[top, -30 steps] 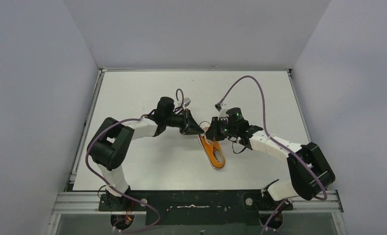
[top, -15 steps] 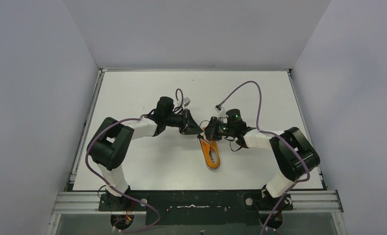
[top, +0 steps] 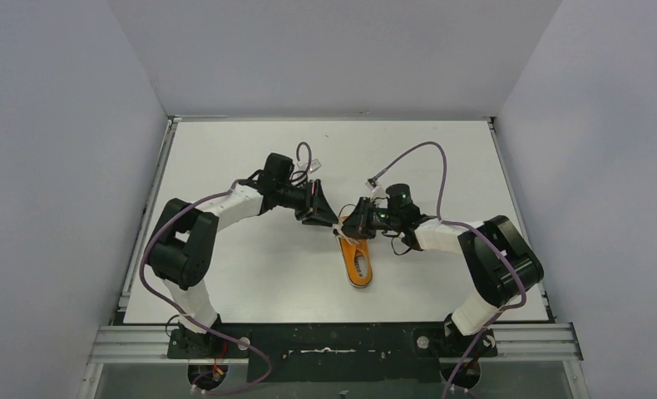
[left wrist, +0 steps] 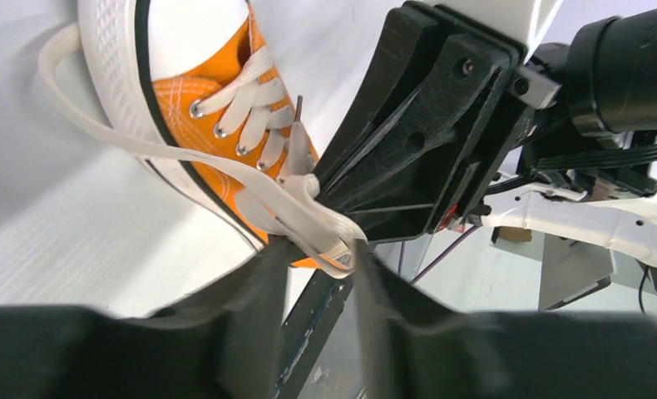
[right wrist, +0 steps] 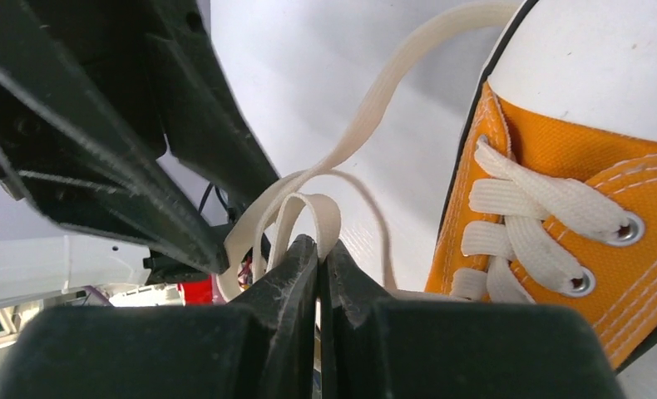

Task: Tie the shoes

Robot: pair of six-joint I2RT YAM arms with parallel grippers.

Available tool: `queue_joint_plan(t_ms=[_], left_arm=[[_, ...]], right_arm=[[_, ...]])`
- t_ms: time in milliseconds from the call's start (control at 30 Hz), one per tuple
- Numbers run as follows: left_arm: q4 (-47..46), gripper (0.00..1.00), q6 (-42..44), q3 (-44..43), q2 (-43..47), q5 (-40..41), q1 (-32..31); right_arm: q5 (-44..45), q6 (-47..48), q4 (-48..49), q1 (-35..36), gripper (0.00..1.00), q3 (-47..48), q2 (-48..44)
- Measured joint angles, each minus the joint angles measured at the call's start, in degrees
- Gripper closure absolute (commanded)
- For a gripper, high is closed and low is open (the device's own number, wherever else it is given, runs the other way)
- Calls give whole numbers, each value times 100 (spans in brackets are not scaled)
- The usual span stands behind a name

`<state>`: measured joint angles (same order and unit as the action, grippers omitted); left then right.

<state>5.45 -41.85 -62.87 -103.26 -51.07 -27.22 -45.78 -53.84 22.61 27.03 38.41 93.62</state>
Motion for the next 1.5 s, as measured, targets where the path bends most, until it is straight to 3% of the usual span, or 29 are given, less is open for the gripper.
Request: queue_joint_plan(t_ms=[33, 133, 333, 467, 667, 700, 1000, 1167, 1500], left_arm=[[74, 47, 72, 0, 17, 9, 7], [385, 17, 391, 61, 212, 120, 17], [1102, 13, 1255, 229, 944, 278, 232], [1165, 34, 1408, 461, 1311, 358, 376], [866, 88, 1303, 1115, 1447, 323, 275], [774, 91, 1250, 1239, 1429, 308, 223], [-402, 94, 756, 1451, 463, 271, -208], [-1644, 84, 35, 1550, -76, 313, -175], [-3880, 79, -1357, 1952, -564, 354, -55]], right_arm=[[-20, -50, 0, 0, 100, 0, 0], [-61, -157, 4, -7, 100, 0, 0], [-96, -435, 245, -11, 100, 0, 70], [-114, -511, 286, -11, 100, 4, 334], [-116, -542, 269, -37, 100, 4, 435], [-114, -540, 262, -39, 100, 4, 435], [-109, -529, 205, -44, 100, 26, 435], [-96, -496, 74, -48, 100, 133, 435], [-24, -479, 0, -48, 100, 168, 433]])
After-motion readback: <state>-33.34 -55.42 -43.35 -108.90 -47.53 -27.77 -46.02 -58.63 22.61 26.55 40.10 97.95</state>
